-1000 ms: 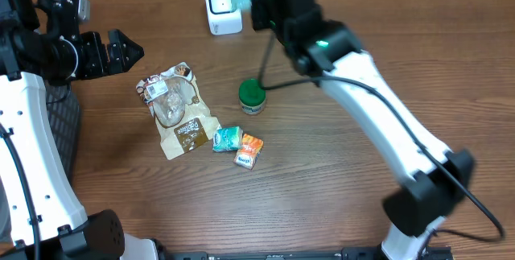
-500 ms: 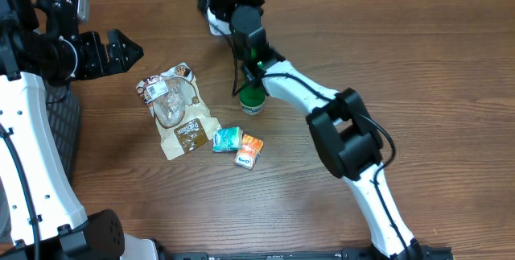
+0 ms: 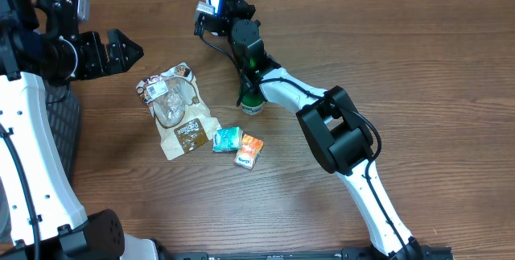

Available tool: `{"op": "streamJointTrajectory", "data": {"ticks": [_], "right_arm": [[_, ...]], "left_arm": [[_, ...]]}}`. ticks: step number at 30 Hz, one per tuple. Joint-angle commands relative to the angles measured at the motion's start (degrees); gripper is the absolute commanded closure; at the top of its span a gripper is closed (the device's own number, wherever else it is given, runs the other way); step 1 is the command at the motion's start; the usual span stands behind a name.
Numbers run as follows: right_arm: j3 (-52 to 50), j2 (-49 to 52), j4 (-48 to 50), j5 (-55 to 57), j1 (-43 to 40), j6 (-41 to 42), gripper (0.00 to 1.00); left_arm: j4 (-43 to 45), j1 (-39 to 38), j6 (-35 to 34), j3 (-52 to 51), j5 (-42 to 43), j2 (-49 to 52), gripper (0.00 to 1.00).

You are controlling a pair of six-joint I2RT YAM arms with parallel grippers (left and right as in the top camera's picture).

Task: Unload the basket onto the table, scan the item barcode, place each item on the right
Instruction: 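Lift the mint-green packet with the right gripper and hold it over the scanner, then carry the mint-green packet right and set it down on the table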

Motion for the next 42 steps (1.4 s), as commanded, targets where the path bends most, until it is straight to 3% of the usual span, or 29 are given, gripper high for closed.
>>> {"op": "streamJointTrajectory", "data": {"ticks": [1, 9, 16, 25, 31, 35, 38, 42], "right_arm": [[0.92, -0.9, 0.55, -0.31, -0.22, -2.49, 0.96], [0.85, -1.79, 0.33, -0.07, -0.2, -3.43, 0.96], [0.79, -10.19, -3.72, 1.62, -0.66, 7.82, 0.96], [0.79, -33.68, -42.95, -0.68, -0.72, 46.53, 0.96], [0.79, -48.04, -66.01, -17.09, -4.09, 67.23, 0.96], [0.79, -56.94, -82.77, -22.82, -11.58, 82.62, 0.96], [0.79, -59.14, -93.07, -23.21, -17.79, 87.65, 0.96], [-1.62, -57.77, -105.02, -32.54, -29.97, 88.28, 0.96]], "left_arm": [[0.11, 0.04, 1.14, 0.74, 0.57, -0.61, 0.0], [0.09, 0.04, 1.14, 0.74, 0.57, -0.61, 0.0], [0.09, 0.04, 1.14, 0.74, 0.57, -0.61, 0.0], [0.11, 0.04, 1.14, 0.74, 0.57, -0.61, 0.0], [0.11, 0.04, 1.14, 0.74, 0.57, -0.61, 0.0], [0.09, 0.04, 1.14, 0.74, 0.57, -0.61, 0.0], [0.09, 0.04, 1.14, 0.74, 0.57, -0.61, 0.01], [0.11, 0.04, 1.14, 0.74, 0.57, -0.61, 0.0]]}}
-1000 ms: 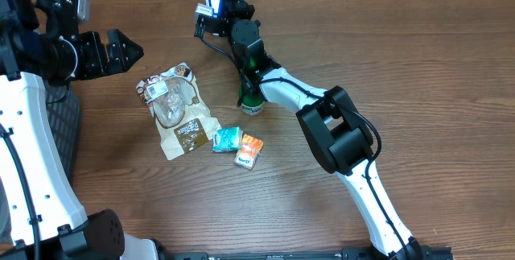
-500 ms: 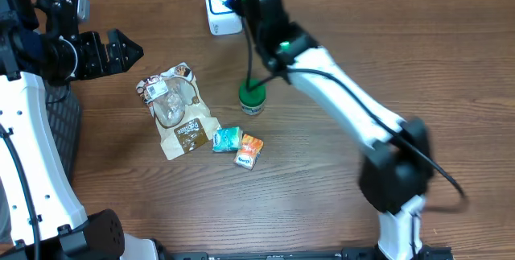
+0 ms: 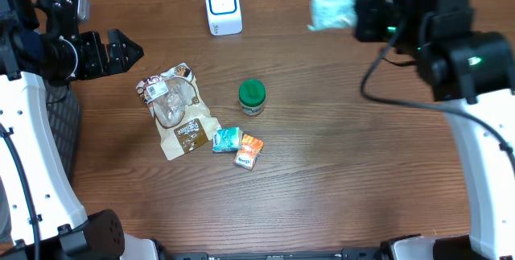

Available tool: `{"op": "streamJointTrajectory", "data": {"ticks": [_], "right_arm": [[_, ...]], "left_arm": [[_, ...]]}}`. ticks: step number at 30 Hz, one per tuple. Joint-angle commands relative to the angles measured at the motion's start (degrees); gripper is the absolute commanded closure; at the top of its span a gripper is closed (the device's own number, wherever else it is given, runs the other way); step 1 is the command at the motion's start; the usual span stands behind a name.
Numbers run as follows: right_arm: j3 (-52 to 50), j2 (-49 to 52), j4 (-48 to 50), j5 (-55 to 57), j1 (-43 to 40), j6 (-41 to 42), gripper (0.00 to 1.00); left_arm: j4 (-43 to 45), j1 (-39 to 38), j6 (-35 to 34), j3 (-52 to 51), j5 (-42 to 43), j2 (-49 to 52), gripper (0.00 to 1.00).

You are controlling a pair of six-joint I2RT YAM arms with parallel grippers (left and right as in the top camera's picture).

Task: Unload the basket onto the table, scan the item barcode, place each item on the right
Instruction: 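Carry the mint-green packet right and set it down on the table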

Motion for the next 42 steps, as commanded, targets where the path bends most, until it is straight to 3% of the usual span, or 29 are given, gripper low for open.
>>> {"op": "streamJointTrajectory", "data": {"ticks": [1, 5, 14, 18, 26, 30, 35, 39, 42], "right_arm": [[-3.08, 1.2, -3.74, -9.2, -7.87, 3.87, 0.96], [-14.01, 2.14, -0.5, -13.66, -16.02, 5.11, 0.96], [-37.66, 2.14, 16.31, -13.51, -24.33, 14.16, 0.96], [-47.21, 2.16, 25.49, -12.98, -25.94, 21.84, 0.96], [-56.13, 2.16, 32.85, 1.7, -25.94, 33.7, 0.96], [-57.53, 2.16, 35.12, 2.93, -25.94, 34.03, 0.96], [-57.53, 2.16, 32.57, 5.11, -25.94, 33.57, 0.69], [-56.96, 2.05, 30.64, 4.92, -25.94, 27.96, 0.35], [-53.83, 1.77, 25.75, 4.81, -25.94, 27.08, 0.3]], "left_arm": [[0.13, 0.04, 1.14, 0.74, 0.55, -0.61, 0.0], [0.13, 0.04, 1.14, 0.74, 0.55, -0.61, 0.01], [0.13, 0.04, 1.14, 0.74, 0.55, -0.61, 0.01], [0.13, 0.04, 1.14, 0.74, 0.55, -0.61, 0.0], [0.13, 0.04, 1.14, 0.74, 0.55, -0.61, 0.0], [0.13, 0.04, 1.14, 0.74, 0.55, -0.61, 0.0], [0.11, 0.04, 1.14, 0.74, 0.55, -0.61, 0.0], [0.11, 0.04, 1.14, 0.74, 0.55, -0.61, 0.0], [0.11, 0.04, 1.14, 0.74, 0.55, -0.61, 0.01]]}}
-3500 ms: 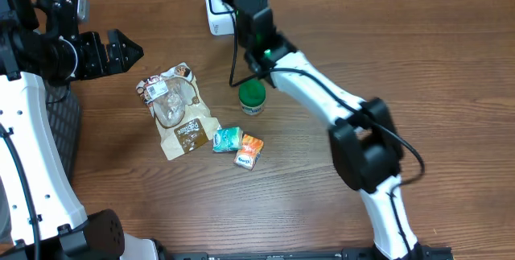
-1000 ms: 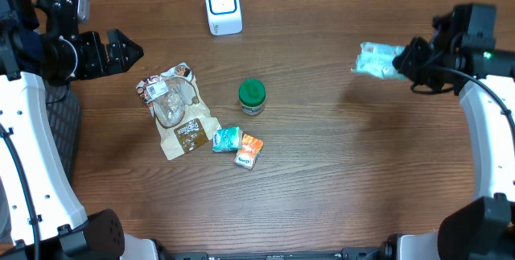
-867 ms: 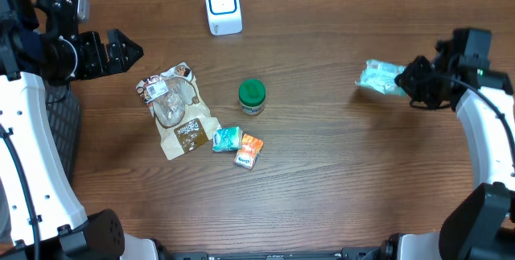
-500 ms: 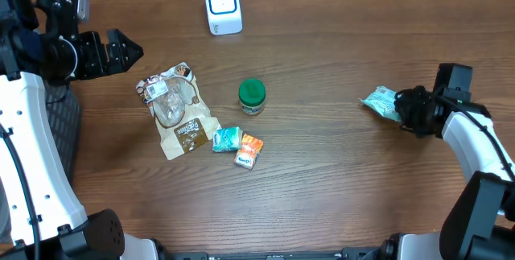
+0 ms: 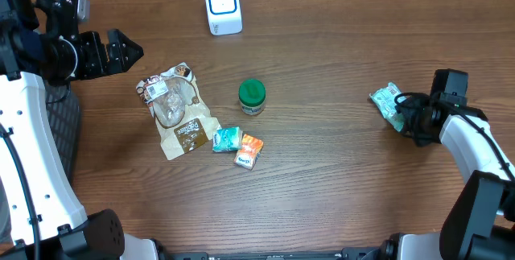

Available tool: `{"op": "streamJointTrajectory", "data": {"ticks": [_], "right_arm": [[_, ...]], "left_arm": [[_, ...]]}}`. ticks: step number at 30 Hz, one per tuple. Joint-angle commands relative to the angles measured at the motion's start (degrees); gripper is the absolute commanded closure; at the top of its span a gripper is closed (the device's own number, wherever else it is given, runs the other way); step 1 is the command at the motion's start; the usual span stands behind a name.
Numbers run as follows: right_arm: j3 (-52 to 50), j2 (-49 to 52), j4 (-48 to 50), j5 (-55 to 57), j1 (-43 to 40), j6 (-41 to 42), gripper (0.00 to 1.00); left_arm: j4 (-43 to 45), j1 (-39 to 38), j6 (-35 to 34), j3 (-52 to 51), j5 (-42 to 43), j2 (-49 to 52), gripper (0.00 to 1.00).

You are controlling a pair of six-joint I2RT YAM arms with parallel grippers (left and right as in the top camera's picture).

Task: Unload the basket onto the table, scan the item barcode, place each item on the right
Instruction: 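Carry the mint-green packet right and set it down on the table, then move the right gripper to the orange box and grasp it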

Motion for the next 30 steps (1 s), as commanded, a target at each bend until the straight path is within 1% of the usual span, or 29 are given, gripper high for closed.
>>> {"op": "streamJointTrajectory", "data": {"ticks": [1, 6, 10, 13, 17, 19, 25, 30], "right_arm": [[4.81, -1.42, -4.87, 0.7, -0.15, -3.43, 0.29], [17.2, -1.81, -17.59, -1.9, 0.09, -11.72, 0.28], [24.96, -1.81, -25.59, -3.04, 0.7, -16.06, 0.27], [28.33, -1.81, -28.98, -5.81, 1.62, -19.43, 0.25], [28.81, -1.79, -29.97, -9.66, 3.13, -22.45, 0.24], [28.81, -1.79, -29.4, -12.55, 4.66, -24.9, 0.22], [28.79, -1.77, -28.39, -14.1, 9.86, -25.11, 0.22], [28.79, -1.75, -26.16, -14.1, 17.66, -25.0, 0.22]], "left_arm": [[0.09, 0.04, 1.14, 0.74, 0.59, -0.61, 0.0], [0.07, 0.04, 1.14, 0.74, 0.59, -0.61, 0.01], [0.09, 0.04, 1.14, 0.74, 0.59, -0.61, 0.0], [0.09, 0.04, 1.14, 0.74, 0.59, -0.61, 0.0], [0.07, 0.04, 1.14, 0.74, 0.59, -0.61, 0.01], [0.09, 0.04, 1.14, 0.74, 0.59, -0.61, 0.0], [0.07, 0.04, 1.14, 0.74, 0.59, -0.61, 0.0], [0.07, 0.04, 1.14, 0.74, 0.59, -0.61, 0.01]]}}
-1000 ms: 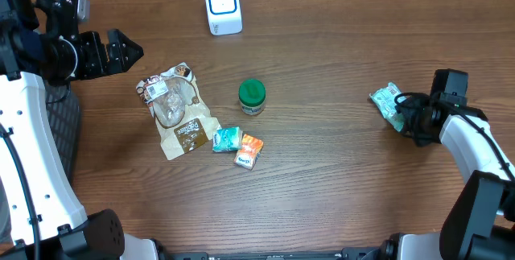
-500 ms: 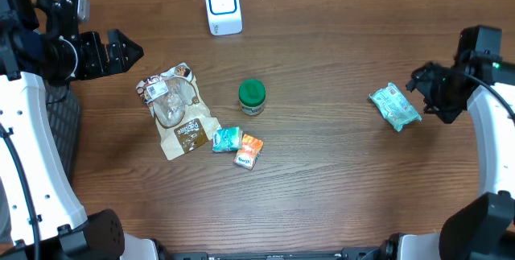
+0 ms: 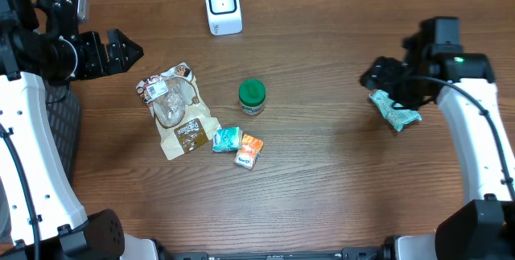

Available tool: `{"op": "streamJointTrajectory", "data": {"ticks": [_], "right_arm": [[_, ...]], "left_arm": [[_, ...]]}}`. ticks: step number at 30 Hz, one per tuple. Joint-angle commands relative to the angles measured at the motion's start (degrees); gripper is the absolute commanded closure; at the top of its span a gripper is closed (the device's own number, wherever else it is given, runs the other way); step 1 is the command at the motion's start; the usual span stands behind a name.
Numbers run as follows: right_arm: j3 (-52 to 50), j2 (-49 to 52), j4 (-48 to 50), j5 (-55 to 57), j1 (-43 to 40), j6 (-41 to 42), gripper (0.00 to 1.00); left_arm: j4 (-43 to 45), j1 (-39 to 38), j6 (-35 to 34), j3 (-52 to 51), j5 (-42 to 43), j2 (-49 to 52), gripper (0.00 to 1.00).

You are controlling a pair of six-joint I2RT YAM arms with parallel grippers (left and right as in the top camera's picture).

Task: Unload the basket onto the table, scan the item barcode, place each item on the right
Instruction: 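Move the right gripper to the orange box and grasp it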

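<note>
The white barcode scanner [image 3: 223,6] stands at the back of the table, left of centre. A crumpled teal packet [image 3: 394,111] lies flat on the wood at the right. My right gripper [image 3: 376,76] hovers just behind and left of it, open, with nothing between its fingers. Far to the left, my left gripper [image 3: 129,51] is open and empty, well away from both the scanner and the packet.
A brown snack pouch [image 3: 177,111], a green-lidded jar [image 3: 252,96], a small teal packet [image 3: 226,138] and an orange packet [image 3: 249,150] lie left of centre. A dark mesh basket [image 3: 66,123] sits at the left edge.
My right gripper has let go of the teal packet and now stands higher and further back. The packet stays on the table at the right. The left arm has not moved.
My right gripper first held the teal packet right at the scanner. Then it held the packet high at the back right, away from the scanner. Then it was low at the right side of the table, still holding it. Now the packet lies there released.
</note>
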Motion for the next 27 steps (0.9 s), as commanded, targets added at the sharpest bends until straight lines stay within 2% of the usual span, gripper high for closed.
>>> {"op": "streamJointTrajectory", "data": {"ticks": [1, 8, 13, 19, 20, 21, 23, 27], "right_arm": [[1.31, -1.09, 1.42, -0.87, 4.9, -0.46, 0.22], [1.2, -1.03, 5.22, -0.85, 15.74, 0.02, 0.22], [-0.39, -0.98, 6.23, -0.87, 21.55, 4.79, 0.23], [-7.26, -0.55, 11.78, -0.87, 28.57, 13.05, 0.35], [-8.74, -0.17, 13.46, -0.85, 30.14, 15.28, 0.39], [-10.03, 0.17, 14.95, -0.83, 31.5, 18.38, 0.49], [-11.69, 0.92, 17.35, -0.85, 33.99, 23.15, 0.51], [-12.04, 4.2, 19.65, -0.94, 39.26, 27.12, 0.51]], "left_arm": [[0.11, 0.04, 1.14, 0.74, 0.57, -0.61, 0.01], [0.11, 0.04, 1.14, 0.74, 0.57, -0.61, 0.0], [0.11, 0.04, 1.14, 0.74, 0.57, -0.61, 0.0], [0.11, 0.04, 1.14, 0.74, 0.57, -0.61, 0.0], [0.11, 0.04, 1.14, 0.74, 0.57, -0.61, 0.01], [0.09, 0.04, 1.14, 0.74, 0.57, -0.61, 0.01], [0.11, 0.04, 1.14, 0.74, 0.57, -0.61, 0.0], [0.11, 0.04, 1.14, 0.74, 0.57, -0.61, 0.01]]}}
